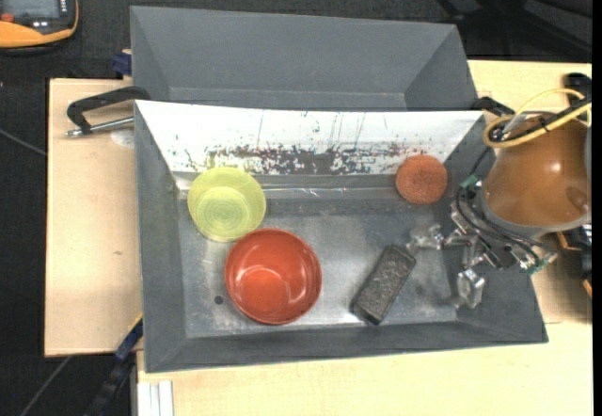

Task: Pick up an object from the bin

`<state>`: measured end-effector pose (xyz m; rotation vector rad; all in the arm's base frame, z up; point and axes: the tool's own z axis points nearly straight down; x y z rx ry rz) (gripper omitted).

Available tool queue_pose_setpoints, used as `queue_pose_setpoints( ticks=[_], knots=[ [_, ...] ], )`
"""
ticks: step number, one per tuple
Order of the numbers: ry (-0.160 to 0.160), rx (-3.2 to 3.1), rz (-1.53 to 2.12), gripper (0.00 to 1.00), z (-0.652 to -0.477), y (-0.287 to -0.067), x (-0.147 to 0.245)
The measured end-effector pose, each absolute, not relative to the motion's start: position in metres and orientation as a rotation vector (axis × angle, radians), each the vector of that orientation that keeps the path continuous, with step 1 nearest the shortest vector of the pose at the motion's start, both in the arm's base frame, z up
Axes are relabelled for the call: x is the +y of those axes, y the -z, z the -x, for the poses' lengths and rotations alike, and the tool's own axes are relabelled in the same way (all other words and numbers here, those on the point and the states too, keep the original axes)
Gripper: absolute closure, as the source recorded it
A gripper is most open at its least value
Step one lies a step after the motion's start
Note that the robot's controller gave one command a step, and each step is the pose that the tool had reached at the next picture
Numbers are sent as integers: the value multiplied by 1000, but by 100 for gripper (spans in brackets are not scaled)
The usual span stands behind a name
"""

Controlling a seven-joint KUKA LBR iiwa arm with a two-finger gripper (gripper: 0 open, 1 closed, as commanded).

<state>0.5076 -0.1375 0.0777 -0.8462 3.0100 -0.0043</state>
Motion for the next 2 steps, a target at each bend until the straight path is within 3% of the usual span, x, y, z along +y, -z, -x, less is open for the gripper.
queue_pose_setpoints(
  ticks=[1, 2],
  knots=[
    [5, 3010, 846, 100, -508, -78, -138],
    [5, 3010, 846, 0, -508, -78, -138]
  ],
)
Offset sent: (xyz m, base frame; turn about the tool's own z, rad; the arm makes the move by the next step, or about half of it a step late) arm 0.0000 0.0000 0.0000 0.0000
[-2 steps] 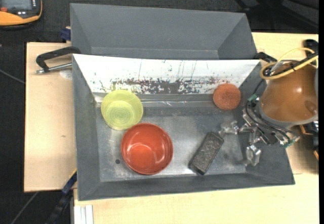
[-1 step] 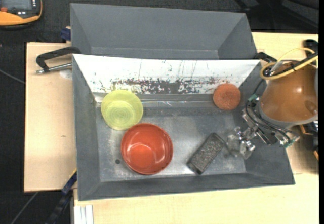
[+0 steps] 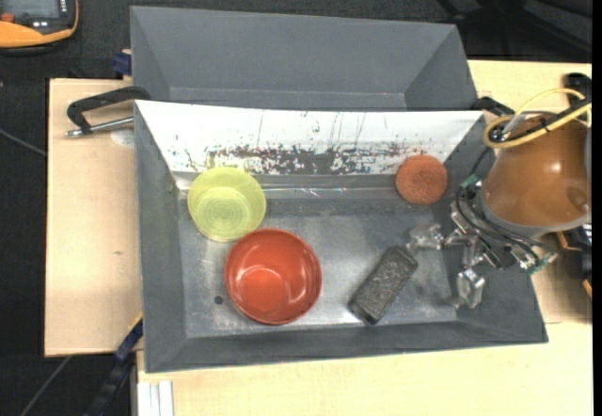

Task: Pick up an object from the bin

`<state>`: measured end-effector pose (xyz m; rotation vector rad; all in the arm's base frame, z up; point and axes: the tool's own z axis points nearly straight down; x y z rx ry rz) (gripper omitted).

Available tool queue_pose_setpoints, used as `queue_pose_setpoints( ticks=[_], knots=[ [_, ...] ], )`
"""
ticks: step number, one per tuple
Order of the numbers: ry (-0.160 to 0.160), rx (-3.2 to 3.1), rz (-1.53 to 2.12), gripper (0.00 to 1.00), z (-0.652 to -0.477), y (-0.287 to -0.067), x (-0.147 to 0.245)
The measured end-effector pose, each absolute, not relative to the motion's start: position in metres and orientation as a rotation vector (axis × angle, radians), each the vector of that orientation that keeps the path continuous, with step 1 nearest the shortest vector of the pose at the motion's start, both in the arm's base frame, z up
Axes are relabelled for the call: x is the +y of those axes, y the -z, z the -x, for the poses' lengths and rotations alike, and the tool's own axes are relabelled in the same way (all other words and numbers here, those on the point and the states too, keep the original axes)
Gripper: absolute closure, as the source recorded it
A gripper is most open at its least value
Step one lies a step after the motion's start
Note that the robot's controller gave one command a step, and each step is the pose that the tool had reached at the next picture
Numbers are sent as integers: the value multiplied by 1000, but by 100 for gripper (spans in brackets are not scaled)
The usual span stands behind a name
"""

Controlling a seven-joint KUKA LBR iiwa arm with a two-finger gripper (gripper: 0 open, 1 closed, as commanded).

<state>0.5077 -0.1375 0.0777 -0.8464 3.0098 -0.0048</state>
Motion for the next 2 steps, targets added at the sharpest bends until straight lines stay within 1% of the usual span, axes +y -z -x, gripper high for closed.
queue_pose_setpoints(
  ticks=[1, 2],
  knots=[
    [5, 3010, 846, 100, -508, -78, -137],
    [5, 3010, 846, 0, -508, -78, -137]
  ],
)
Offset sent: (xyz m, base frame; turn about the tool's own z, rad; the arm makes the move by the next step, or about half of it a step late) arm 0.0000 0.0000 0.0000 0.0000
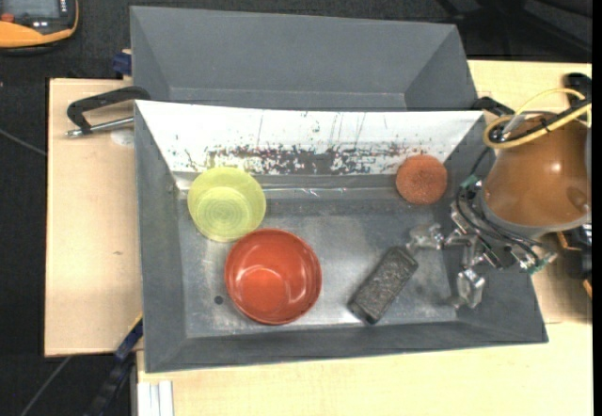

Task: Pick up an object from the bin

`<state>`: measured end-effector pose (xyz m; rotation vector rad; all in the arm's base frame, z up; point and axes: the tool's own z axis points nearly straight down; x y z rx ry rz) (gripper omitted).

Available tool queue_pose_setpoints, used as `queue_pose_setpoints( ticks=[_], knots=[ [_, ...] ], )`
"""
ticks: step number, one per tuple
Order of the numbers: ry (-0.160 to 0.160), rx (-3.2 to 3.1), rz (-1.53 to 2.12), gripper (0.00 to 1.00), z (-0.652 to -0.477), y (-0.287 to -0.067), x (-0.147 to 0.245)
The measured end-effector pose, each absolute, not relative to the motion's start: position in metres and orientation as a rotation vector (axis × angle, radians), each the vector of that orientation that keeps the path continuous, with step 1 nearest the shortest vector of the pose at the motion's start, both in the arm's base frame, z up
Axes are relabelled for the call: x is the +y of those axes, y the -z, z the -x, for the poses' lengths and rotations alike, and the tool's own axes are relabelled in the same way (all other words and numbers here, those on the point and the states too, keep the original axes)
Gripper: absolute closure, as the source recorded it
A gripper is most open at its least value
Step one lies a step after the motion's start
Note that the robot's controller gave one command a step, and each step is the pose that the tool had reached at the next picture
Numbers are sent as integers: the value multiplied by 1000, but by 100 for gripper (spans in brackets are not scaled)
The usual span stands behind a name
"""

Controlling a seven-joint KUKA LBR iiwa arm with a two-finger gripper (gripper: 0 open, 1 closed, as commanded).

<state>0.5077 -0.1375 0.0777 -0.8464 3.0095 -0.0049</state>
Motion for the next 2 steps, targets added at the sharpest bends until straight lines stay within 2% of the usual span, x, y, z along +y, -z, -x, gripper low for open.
queue_pose_setpoints(
  ticks=[1, 2],
  knots=[
    [10, 2969, 935, 0, -547, -125, -105],
    [10, 2882, 1176, 0, -546, -70, -38]
  ],
)
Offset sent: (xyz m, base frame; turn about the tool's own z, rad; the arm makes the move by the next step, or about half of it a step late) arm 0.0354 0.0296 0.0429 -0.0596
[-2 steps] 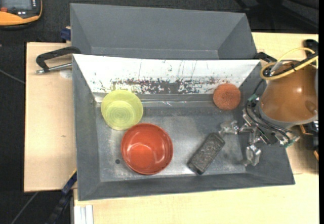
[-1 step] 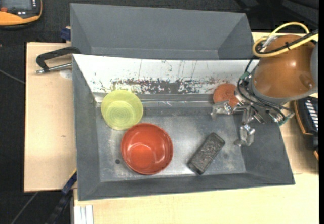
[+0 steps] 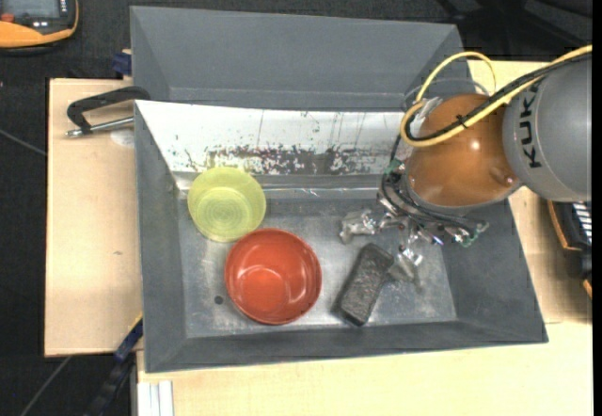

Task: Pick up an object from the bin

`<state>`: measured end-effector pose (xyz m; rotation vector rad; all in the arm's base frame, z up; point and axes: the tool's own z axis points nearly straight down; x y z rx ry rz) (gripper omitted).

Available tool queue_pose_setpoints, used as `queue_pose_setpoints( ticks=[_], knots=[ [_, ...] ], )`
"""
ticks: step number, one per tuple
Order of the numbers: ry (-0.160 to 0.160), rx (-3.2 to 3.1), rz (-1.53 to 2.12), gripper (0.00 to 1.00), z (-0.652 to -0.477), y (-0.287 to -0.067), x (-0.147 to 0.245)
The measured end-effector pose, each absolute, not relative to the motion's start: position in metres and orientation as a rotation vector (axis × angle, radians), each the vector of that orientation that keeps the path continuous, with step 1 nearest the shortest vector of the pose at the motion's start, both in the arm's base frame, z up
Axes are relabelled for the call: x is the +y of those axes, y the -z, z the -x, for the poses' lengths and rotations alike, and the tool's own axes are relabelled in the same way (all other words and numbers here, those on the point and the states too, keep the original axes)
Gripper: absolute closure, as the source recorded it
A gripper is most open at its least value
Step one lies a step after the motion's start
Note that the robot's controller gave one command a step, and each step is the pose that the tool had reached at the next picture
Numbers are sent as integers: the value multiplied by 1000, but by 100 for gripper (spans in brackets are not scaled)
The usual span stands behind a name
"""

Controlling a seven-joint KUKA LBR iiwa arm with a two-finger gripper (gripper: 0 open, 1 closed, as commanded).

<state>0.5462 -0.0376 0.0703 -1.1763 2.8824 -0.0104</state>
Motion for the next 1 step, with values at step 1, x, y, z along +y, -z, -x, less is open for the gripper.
queue_pose_setpoints(
  ticks=[1],
  knots=[
    [14, 2880, 1168, 100, -548, -72, -39]
  ],
)
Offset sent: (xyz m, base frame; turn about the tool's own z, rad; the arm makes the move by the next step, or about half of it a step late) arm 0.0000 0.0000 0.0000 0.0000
